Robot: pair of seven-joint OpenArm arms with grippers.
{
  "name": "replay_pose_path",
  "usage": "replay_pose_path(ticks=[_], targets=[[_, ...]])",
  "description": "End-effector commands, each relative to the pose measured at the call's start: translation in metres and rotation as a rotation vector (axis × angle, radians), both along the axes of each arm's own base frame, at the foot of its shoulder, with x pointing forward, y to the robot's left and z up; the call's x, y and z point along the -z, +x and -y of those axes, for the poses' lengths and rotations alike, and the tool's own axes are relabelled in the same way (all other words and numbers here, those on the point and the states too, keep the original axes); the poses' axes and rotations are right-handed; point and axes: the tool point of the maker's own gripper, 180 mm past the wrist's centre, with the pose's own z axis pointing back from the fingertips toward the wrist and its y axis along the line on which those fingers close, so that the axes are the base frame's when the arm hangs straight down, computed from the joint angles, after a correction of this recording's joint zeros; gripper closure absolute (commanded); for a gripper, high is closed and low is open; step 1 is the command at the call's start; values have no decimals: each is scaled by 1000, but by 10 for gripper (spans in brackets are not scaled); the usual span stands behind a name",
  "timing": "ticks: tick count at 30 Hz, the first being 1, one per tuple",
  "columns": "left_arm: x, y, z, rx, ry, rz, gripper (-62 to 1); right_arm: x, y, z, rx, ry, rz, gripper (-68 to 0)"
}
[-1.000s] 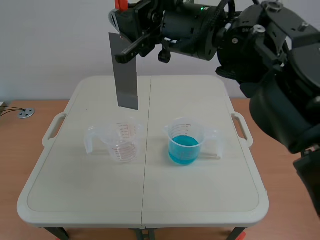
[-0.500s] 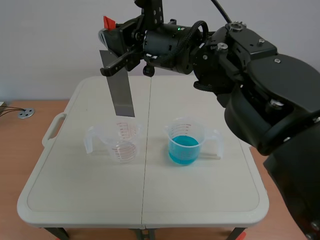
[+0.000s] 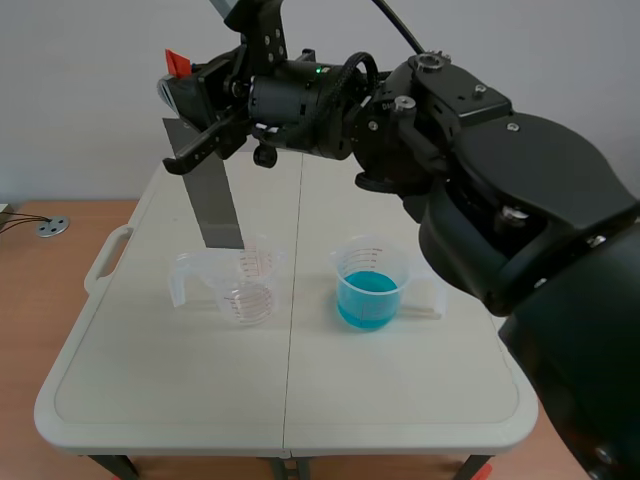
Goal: Hold the metal plate by the orange handle, dip it into the blue solution, take it out and point at it, then put the plate back in the beaker on the left.
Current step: 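Put the plate into the left beaker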
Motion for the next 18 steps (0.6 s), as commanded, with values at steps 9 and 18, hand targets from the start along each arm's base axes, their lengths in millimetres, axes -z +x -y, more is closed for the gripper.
replay_pose_path(ticks=[9, 18], targets=[[9, -29, 23, -93, -100, -63, -16, -16, 5, -1, 3, 9, 48, -15], [11, -32, 21, -94, -97, -71, -16, -10, 5, -1, 7, -26, 58, -14]])
